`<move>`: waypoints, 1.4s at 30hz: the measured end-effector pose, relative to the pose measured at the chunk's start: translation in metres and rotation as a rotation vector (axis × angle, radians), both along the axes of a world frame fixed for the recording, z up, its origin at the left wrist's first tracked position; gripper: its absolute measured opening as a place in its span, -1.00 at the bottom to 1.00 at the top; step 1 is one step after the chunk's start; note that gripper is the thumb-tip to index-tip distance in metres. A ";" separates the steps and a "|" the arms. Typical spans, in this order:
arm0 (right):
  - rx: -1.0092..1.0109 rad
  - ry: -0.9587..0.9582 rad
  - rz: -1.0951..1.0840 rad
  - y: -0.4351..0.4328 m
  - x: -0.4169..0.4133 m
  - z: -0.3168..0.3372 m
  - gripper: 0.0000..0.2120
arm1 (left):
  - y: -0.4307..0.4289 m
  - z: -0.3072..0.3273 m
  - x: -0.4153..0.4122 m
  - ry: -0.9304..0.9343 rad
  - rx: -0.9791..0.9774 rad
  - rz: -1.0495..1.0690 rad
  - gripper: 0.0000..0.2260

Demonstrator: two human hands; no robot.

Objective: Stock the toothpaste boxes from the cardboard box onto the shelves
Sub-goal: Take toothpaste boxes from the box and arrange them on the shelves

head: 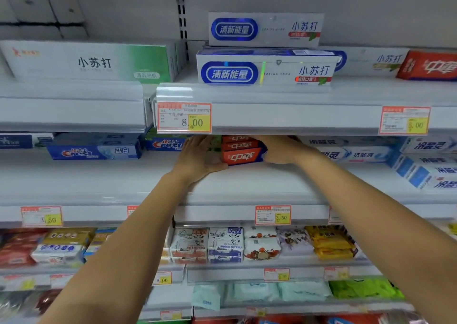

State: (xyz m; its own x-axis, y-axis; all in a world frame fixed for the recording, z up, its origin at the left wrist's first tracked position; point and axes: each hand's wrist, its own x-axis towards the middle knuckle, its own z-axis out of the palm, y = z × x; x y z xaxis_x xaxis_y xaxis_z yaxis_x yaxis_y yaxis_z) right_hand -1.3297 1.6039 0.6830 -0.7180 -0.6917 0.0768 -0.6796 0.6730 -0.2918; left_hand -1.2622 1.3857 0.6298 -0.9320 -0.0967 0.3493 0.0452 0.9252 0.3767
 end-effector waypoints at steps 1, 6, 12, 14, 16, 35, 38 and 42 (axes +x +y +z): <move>-0.001 0.041 0.019 -0.005 0.003 -0.007 -0.43 | 0.001 0.001 0.001 -0.008 -0.002 0.000 -0.20; 0.167 0.209 -0.196 -0.021 0.000 -0.031 -0.36 | 0.004 0.005 0.003 -0.032 -0.024 0.012 -0.25; 0.147 0.359 -0.261 -0.023 0.012 -0.034 -0.36 | -0.001 0.000 -0.005 -0.098 -0.071 0.031 -0.31; 0.107 0.372 -0.283 -0.023 0.013 -0.036 -0.44 | -0.002 0.000 -0.008 -0.114 -0.107 0.045 -0.33; 0.088 0.379 -0.298 -0.024 0.011 -0.035 -0.46 | 0.000 0.000 -0.009 -0.139 -0.159 0.071 -0.34; 0.028 0.343 -0.318 -0.032 -0.011 -0.025 -0.63 | 0.030 0.018 0.004 -0.442 -0.102 0.157 -0.32; -0.064 0.215 -0.234 -0.022 -0.015 -0.023 -0.60 | 0.025 0.021 0.019 -0.427 -0.096 0.115 -0.41; -0.186 0.139 -0.200 -0.017 -0.005 -0.017 -0.59 | 0.039 0.032 0.048 -0.255 -0.056 0.062 -0.65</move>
State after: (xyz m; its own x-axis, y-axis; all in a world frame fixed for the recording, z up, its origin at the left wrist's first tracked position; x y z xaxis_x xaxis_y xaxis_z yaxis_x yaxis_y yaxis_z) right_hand -1.3344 1.5869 0.6661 -0.8126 -0.5025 0.2954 -0.5807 0.7415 -0.3361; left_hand -1.2140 1.4245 0.6619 -0.9835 -0.1438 0.1099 -0.1024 0.9428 0.3172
